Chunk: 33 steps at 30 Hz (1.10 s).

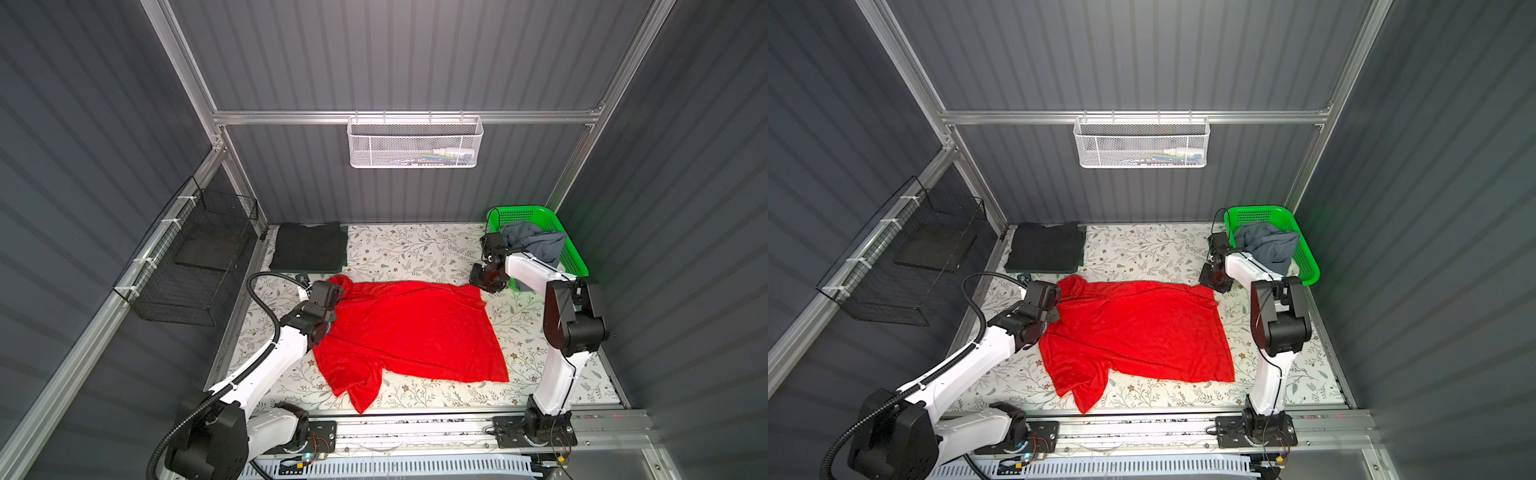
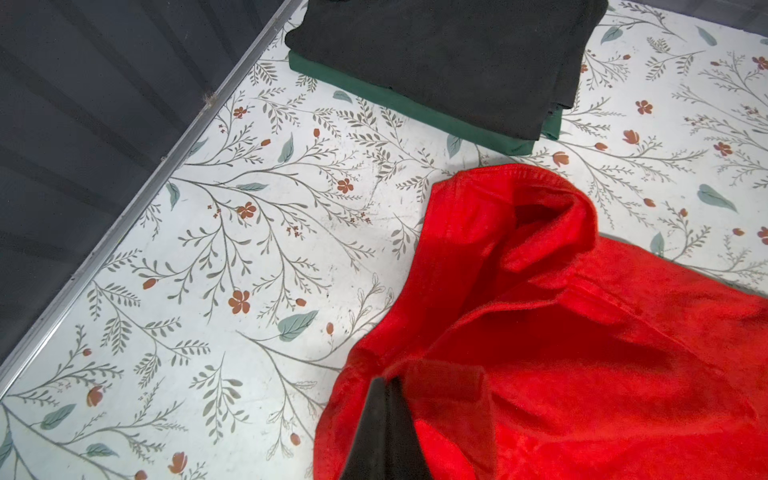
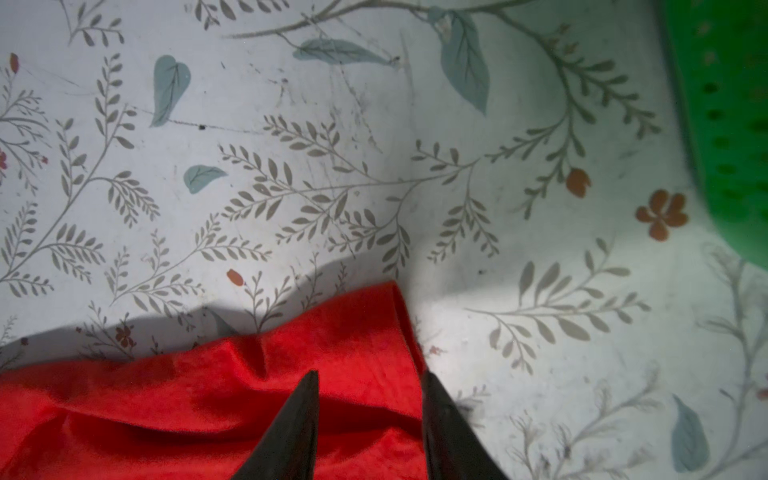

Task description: Fold and stack the t-shirts

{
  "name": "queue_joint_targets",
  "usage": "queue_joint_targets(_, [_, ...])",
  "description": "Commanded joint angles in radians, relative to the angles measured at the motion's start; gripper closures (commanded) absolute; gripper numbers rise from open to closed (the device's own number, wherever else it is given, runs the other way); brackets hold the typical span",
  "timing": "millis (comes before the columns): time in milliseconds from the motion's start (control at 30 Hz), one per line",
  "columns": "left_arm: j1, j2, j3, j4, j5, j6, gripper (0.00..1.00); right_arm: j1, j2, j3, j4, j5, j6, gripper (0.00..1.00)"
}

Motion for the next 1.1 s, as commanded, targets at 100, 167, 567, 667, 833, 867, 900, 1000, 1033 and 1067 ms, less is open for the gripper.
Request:
queue_joint_targets(100, [0.026,-0.002,-0.010,0.017,0.050,0.007,1.00,-0.017,0.022,0.025,-0.034,-0.009,-0.008,0.62])
queue_joint_targets(167, [0.029,0.004,-0.012,0.023,0.058,0.008,1.00,-0.017,0.024,0.033,-0.034,-0.019,-0.008,0.64])
queue_joint_targets(567, [0.044,0.005,-0.012,0.027,0.064,0.026,1.00,-0.017,0.049,0.017,-0.029,-0.048,-0.004,0.67])
queue_joint_targets(667, [0.046,0.009,-0.011,0.028,0.071,0.030,1.00,-0.016,0.051,0.006,-0.016,-0.069,-0.001,0.67])
queue_joint_targets(833, [0.047,0.020,-0.007,0.031,0.083,0.030,1.00,-0.011,0.056,-0.003,-0.008,-0.087,-0.006,0.69])
queue_joint_targets(867, [0.049,0.022,-0.006,0.031,0.084,0.030,1.00,-0.011,0.056,-0.005,-0.005,-0.084,-0.006,0.70])
queue_joint_targets(900, [0.049,0.025,-0.004,0.030,0.085,0.032,1.00,-0.011,0.055,-0.003,-0.004,-0.081,-0.007,0.73])
queue_joint_targets(1000, [0.050,0.026,-0.002,0.032,0.088,0.034,1.00,-0.010,0.063,0.008,-0.015,-0.069,-0.014,0.83])
queue_joint_targets(1033, [0.051,0.026,-0.001,0.032,0.087,0.034,1.00,-0.011,0.068,0.015,-0.022,-0.059,-0.016,0.86])
queue_joint_targets(1067, [0.050,0.025,-0.001,0.032,0.088,0.034,1.00,-0.011,0.072,0.018,-0.023,-0.055,-0.019,0.89])
